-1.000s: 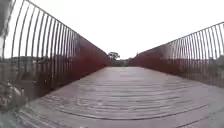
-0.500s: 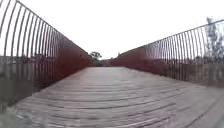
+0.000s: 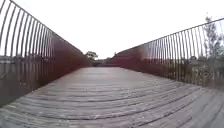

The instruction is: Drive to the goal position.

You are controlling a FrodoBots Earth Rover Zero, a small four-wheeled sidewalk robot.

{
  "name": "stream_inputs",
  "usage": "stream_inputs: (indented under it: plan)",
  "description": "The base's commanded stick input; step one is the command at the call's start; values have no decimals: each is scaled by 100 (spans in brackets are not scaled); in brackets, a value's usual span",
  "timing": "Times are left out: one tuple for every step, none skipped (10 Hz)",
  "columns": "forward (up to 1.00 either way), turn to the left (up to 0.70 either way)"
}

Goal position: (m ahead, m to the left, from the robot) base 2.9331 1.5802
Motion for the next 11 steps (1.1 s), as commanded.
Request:
stream_inputs:
  plan:
    - [100,0]
    - [100,0]
    - [100,0]
    - [100,0]
    - [100,0]
    - [100,0]
    - [100,29]
    - [100,15]
    - [100,2]
    - [100,0]
    - [100,0]
